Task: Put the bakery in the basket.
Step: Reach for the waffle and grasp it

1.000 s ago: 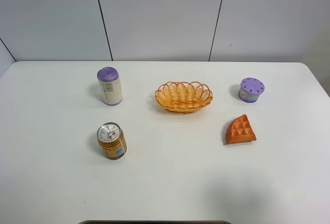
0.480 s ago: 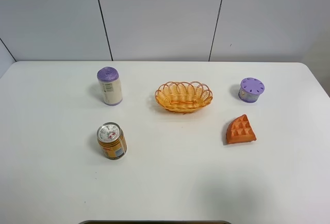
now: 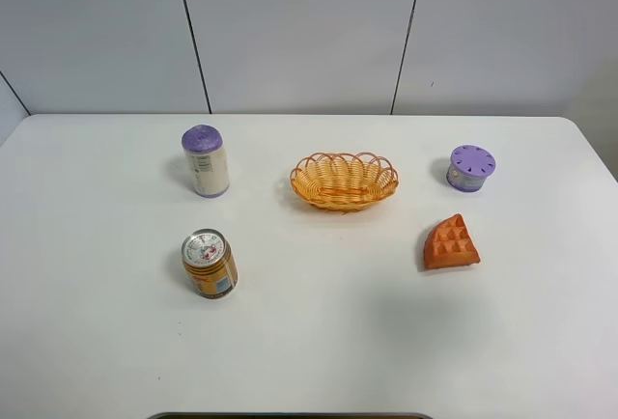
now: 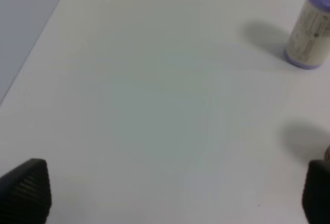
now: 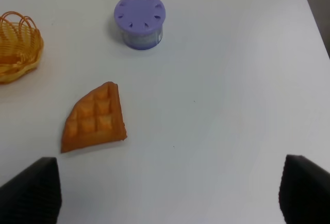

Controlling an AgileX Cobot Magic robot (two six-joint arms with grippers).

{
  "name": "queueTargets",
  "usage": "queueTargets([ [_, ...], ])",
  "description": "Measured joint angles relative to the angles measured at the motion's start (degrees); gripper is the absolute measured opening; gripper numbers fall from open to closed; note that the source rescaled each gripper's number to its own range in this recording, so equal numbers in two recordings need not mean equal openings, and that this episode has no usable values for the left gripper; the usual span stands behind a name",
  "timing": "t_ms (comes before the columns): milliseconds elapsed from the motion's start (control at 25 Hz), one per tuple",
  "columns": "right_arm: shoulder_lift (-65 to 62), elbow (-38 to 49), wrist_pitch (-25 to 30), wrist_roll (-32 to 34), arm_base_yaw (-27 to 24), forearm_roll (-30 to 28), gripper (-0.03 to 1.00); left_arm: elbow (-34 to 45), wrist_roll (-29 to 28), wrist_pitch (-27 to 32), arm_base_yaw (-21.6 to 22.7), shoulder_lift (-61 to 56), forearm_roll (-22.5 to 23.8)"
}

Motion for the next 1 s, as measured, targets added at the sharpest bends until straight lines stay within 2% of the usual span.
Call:
queueTargets([
  [280,12.33,-1.4,-5.72,0.56,0.0,2.59,0.5,0.0,0.0,0.0,0.0,0.0,0.0],
  [720,30.5,-1.4,-15.25,3.42,0.11,2.59,0.5,0.0,0.0,0.0,0.0,0.0,0.0],
  [840,33.83,-1.4,-16.99,4.45,1.0,2.59,0.5,0.0,0.0,0.0,0.0,0.0,0.0],
  [1000,41.33,-2.16,-21.94,7.13,3.92,2.59,0.5,0.0,0.0,0.0,0.0,0.0,0.0],
])
